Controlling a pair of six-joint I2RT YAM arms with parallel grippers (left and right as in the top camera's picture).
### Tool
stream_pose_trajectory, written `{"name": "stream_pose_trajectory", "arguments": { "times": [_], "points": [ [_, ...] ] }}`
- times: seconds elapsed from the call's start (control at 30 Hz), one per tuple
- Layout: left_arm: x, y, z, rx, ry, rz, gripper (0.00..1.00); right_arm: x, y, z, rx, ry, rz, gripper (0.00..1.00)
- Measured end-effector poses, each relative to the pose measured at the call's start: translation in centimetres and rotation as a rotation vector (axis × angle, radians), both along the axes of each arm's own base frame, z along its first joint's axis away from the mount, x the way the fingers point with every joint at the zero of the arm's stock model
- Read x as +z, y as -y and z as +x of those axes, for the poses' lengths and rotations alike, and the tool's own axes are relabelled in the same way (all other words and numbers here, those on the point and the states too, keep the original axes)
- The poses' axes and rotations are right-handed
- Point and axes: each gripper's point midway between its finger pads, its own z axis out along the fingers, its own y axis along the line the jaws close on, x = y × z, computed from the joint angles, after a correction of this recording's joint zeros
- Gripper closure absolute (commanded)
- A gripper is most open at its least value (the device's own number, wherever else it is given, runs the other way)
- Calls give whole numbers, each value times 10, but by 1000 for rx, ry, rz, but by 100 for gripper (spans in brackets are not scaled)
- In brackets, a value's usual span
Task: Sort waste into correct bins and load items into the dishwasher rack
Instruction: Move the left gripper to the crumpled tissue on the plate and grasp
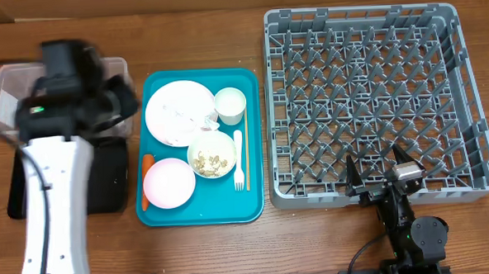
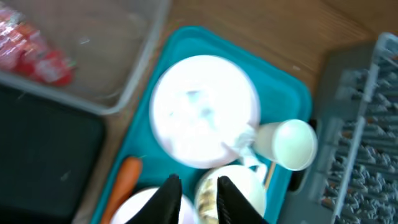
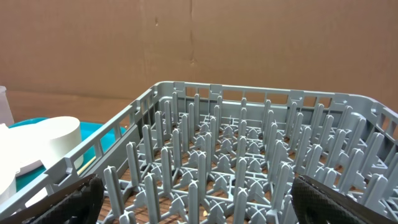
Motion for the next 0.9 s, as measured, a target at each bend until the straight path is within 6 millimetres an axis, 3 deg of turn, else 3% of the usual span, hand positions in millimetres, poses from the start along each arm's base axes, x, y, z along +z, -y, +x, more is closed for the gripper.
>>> {"name": "stream_pose_trajectory", "arguments": {
  "times": [0.13,0.23,0.33,0.4,0.57,0.73,0.9],
  "points": [
    [5,38,14,-43,58,37,69,0,0,0,0,0,0,0],
    [-5,54,26,-47,56,51,69,0,0,0,0,1,0,0],
    [-39,59,40,-32,-19,68,73,0,0,0,0,1,0,0],
    [-79,58,49,-21,-114,92,73,0,0,0,0,1,0,0],
    [-138,58,52,-4,-259,115,71,0,0,0,0,1,0,0],
    [-176,58,50,14,-354,125,68,0,0,0,0,1,0,0],
    [-199,57,47,40,-409,124,65,0,0,0,0,1,0,0]
  ]
}}
